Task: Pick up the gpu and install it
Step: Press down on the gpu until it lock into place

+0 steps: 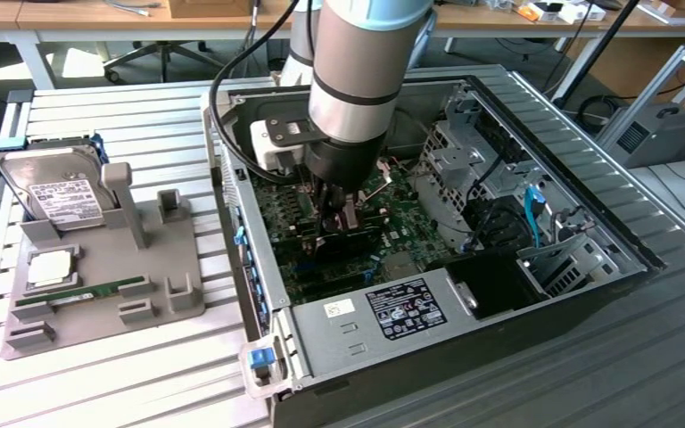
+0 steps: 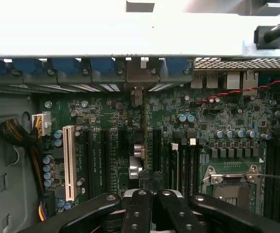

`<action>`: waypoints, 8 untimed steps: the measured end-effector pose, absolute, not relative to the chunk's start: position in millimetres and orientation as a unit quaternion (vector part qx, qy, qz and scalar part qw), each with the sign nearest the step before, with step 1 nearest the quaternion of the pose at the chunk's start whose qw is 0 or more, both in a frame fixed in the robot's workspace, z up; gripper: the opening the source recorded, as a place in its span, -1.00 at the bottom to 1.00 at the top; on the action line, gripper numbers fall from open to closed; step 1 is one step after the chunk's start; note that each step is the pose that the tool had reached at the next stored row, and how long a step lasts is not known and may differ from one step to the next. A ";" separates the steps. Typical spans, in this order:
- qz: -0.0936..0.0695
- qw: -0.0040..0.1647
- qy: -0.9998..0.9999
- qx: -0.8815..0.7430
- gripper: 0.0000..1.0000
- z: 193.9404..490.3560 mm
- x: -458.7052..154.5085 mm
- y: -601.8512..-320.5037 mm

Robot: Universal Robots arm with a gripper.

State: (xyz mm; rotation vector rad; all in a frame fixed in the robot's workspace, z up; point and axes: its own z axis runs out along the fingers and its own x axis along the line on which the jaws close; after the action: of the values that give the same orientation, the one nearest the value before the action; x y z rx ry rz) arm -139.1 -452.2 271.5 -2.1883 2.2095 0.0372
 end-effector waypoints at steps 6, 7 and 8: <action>0.012 0.016 0.710 -0.704 -0.79 268.5 -147.4 -452.7; 0.012 0.016 0.710 -0.704 -0.79 267.9 -148.4 -452.7; 0.012 0.016 0.710 -0.704 -0.79 267.8 -148.8 -452.8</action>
State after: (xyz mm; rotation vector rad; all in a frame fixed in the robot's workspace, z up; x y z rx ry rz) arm -148.8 -452.8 267.8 -2.1877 2.2090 0.0387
